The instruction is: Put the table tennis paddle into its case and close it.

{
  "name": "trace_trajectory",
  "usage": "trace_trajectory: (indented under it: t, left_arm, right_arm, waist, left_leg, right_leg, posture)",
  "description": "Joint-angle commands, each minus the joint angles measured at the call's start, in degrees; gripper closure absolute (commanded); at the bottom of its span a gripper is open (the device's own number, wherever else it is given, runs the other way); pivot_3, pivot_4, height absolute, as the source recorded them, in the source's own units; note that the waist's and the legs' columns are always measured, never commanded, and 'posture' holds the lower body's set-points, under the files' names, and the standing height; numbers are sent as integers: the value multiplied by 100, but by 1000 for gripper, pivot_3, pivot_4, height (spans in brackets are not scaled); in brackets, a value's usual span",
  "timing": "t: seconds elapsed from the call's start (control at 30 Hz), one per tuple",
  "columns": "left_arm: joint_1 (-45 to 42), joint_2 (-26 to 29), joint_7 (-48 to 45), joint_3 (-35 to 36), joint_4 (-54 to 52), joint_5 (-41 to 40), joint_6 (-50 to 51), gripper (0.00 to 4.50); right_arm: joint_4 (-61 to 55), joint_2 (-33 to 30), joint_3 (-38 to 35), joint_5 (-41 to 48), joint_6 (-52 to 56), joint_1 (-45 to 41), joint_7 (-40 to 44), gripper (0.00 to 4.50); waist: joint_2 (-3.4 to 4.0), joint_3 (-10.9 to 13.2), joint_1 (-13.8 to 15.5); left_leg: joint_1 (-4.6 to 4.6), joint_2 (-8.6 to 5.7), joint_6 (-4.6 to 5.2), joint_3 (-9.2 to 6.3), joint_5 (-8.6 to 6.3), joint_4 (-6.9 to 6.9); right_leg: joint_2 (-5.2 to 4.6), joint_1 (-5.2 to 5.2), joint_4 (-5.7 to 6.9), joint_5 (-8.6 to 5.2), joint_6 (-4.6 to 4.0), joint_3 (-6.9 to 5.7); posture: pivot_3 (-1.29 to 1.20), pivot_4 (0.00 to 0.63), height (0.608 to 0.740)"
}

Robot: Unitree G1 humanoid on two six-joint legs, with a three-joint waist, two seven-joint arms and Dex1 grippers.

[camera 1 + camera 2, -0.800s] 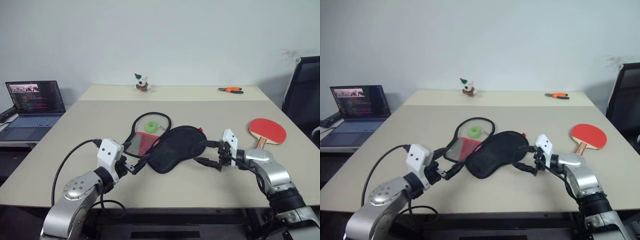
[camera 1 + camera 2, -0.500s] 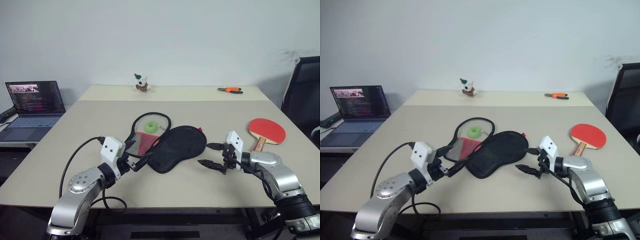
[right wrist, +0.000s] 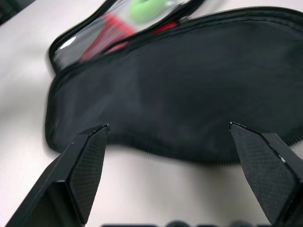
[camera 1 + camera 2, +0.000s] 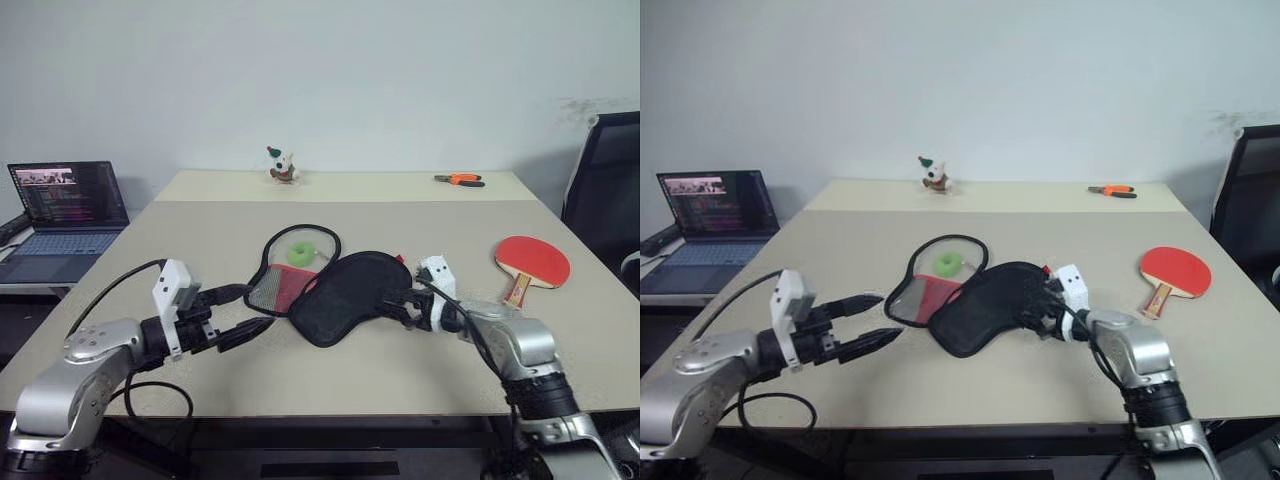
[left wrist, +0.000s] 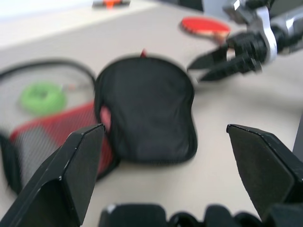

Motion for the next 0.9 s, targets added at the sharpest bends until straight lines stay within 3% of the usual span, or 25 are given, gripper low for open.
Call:
trace_trajectory:
  t: [0.03, 0.43, 0.57, 0.9]
  left_arm:
    - [2, 165, -46, 119, -67, 85, -91, 0]
    - [39, 290, -1, 216, -254, -6, 58, 0]
    - [-227, 348, -95, 77, -133, 25, 93, 0]
    - [-502, 422, -209, -23, 8, 129, 87, 0]
  right_arm:
    - [444, 47, -260, -253, -238, -222, -548, 44]
    - [-1046, -212, -338, 203, -16, 463, -218, 44]
    - [-732, 24, -388, 18, 263, 358, -852, 44]
    - [-273, 849, -593, 278, 880, -60, -1331, 44]
  waist:
    - [-2, 1, 39]
    - [1, 2, -2]
    - [1, 3, -8]
    - [2, 3, -25]
  left_leg:
    - [-2, -3, 0, -3, 0, 0]
    - [-1, 4, 1, -3, 0, -10]
    - [2, 8, 1, 0, 0, -8]
    - [3, 10, 1, 1, 0, -10]
  right_leg:
    - [0, 0, 0, 0, 0, -4]
    - [-3, -3, -2, -3, -4, -2]
    - [-4, -3, 2, -13, 13, 1]
    - [0, -5, 3, -6, -6, 1]
  posture:
    - [0, 150, 740]
    - [0, 150, 740]
    - [0, 150, 740]
    - [0, 150, 740]
